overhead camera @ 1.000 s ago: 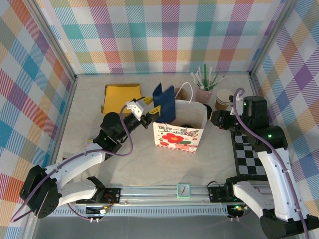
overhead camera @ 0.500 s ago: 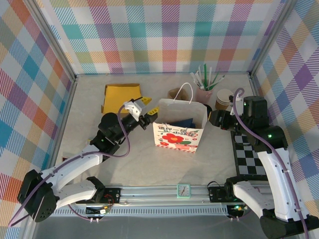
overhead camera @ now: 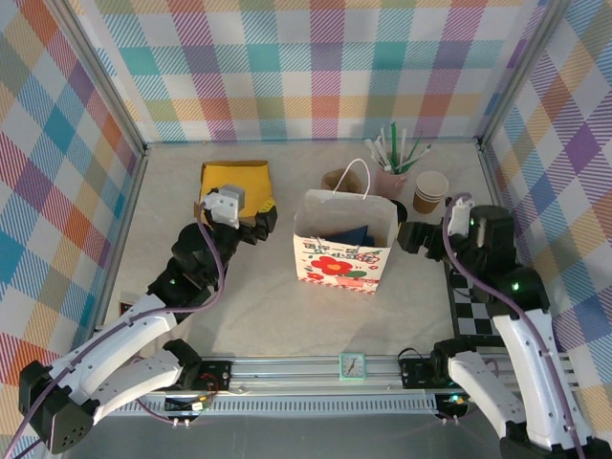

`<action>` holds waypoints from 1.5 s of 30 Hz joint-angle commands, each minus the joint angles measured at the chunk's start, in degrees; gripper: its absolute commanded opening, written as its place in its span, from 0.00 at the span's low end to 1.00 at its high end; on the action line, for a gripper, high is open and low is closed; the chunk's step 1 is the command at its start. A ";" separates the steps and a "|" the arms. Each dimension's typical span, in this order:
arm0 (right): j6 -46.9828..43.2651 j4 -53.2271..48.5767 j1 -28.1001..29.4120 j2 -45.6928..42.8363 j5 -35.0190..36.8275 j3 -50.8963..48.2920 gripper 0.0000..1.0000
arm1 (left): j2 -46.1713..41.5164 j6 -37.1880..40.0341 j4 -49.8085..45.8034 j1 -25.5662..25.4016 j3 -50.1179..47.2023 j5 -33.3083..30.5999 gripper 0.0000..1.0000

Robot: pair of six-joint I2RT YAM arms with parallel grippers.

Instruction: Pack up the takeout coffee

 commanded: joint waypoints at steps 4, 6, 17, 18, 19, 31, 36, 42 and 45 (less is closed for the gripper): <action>-4.73 11.07 -0.22 -6.50 7.42 -9.05 0.99 | -2.28 -1.40 -3.54 -0.55 -5.31 -14.70 0.92; -6.21 13.09 -0.22 -7.47 10.40 -12.60 0.99 | -2.06 -0.05 -2.93 -0.53 -7.30 -18.07 1.00; -10.84 38.08 -0.23 -16.38 23.78 -40.95 0.99 | 3.67 3.62 8.54 -0.43 -19.75 -36.28 1.00; -11.83 39.94 -0.26 -16.28 25.09 -42.71 0.99 | 4.21 3.18 8.02 -0.44 -19.86 -36.52 1.00; -12.43 41.15 -0.21 -15.90 26.02 -44.08 0.99 | 4.57 2.71 7.67 -0.44 -19.99 -36.91 1.00; -13.39 57.87 -0.20 -8.43 28.42 -50.51 0.99 | 8.34 -3.30 13.52 6.77 -26.47 -34.56 1.00; -14.23 66.11 -0.22 -0.50 29.23 -50.24 0.99 | 12.09 -0.82 21.89 9.42 -27.42 -33.31 1.00; -16.44 79.08 -0.21 5.75 30.35 -52.70 0.99 | 15.33 0.18 34.35 13.03 -30.64 -28.56 1.00; -17.19 85.03 -0.21 9.97 30.04 -52.64 0.99 | 18.67 0.00 40.26 15.41 -31.20 -25.96 1.00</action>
